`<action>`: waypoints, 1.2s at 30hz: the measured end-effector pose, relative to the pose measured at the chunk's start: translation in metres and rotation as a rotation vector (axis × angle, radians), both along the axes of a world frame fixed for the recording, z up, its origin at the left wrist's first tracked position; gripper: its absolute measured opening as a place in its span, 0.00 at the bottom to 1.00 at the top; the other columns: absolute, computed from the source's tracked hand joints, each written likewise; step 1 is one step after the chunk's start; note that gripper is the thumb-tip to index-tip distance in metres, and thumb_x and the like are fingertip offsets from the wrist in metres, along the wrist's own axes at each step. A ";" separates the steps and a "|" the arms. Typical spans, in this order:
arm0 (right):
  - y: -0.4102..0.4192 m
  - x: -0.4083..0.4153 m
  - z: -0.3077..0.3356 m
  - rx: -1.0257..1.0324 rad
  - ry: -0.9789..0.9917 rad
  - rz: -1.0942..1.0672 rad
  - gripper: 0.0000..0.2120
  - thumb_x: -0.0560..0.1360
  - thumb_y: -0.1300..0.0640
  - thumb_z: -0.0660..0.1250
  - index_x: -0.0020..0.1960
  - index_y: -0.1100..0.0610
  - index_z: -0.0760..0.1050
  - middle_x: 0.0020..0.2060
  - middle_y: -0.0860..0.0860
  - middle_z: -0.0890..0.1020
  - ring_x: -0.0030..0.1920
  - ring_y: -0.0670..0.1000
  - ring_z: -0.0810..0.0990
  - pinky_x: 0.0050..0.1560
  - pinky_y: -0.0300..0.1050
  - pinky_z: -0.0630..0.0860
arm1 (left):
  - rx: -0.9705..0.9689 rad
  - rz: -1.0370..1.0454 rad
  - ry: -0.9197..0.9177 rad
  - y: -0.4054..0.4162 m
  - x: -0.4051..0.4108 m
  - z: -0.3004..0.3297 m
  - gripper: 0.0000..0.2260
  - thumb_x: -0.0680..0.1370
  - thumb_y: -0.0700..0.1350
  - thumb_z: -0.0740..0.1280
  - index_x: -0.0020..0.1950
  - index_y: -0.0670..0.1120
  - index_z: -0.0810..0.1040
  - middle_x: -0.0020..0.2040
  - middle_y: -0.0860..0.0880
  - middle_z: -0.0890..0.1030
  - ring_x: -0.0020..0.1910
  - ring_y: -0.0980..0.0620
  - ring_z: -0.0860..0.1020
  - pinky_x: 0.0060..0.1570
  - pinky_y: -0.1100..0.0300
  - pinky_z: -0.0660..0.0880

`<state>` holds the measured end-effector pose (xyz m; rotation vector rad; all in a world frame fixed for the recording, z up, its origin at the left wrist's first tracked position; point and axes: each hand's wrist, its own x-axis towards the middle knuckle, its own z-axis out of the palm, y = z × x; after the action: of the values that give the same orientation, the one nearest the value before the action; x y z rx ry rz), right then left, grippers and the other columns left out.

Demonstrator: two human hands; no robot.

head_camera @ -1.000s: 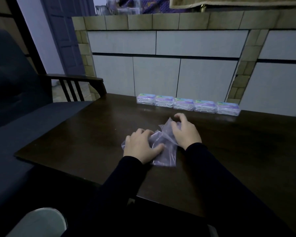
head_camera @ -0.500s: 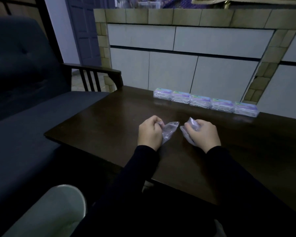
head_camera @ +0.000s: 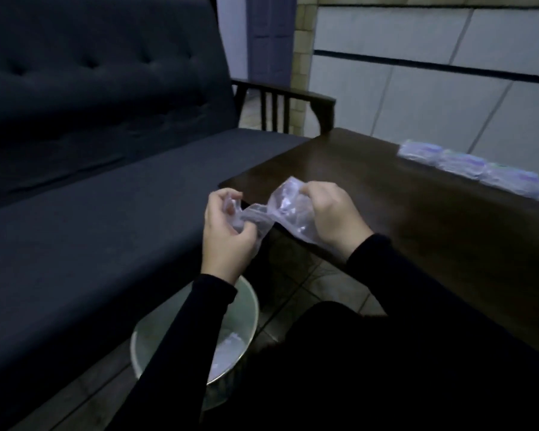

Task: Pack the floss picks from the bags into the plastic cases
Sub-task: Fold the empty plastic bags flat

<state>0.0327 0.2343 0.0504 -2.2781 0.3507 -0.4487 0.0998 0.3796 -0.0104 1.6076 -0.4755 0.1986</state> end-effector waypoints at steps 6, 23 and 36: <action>0.076 0.057 -0.070 0.148 0.249 0.095 0.12 0.77 0.59 0.59 0.35 0.56 0.63 0.34 0.52 0.70 0.40 0.53 0.70 0.35 0.48 0.61 | 0.200 0.204 0.211 0.091 0.033 -0.053 0.10 0.67 0.45 0.69 0.46 0.57 0.79 0.51 0.48 0.81 0.49 0.51 0.81 0.55 0.48 0.77; 0.112 0.066 -0.181 -0.255 0.763 0.365 0.27 0.77 0.50 0.66 0.74 0.52 0.65 0.66 0.55 0.75 0.62 0.54 0.76 0.57 0.42 0.72 | 1.033 -0.165 0.452 0.153 0.038 -0.113 0.33 0.72 0.48 0.72 0.75 0.54 0.64 0.73 0.50 0.68 0.72 0.55 0.66 0.67 0.65 0.63; 0.100 0.059 -0.185 -0.164 0.548 0.282 0.24 0.71 0.54 0.74 0.65 0.52 0.71 0.59 0.50 0.77 0.56 0.50 0.78 0.50 0.38 0.71 | 1.038 -0.026 0.398 0.148 0.033 -0.107 0.30 0.71 0.46 0.74 0.71 0.54 0.70 0.69 0.52 0.73 0.62 0.52 0.76 0.62 0.59 0.72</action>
<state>0.0914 0.3341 -0.1351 -2.5380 0.2593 0.3115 0.1333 0.5280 -0.1178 2.5694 -0.2858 -0.4659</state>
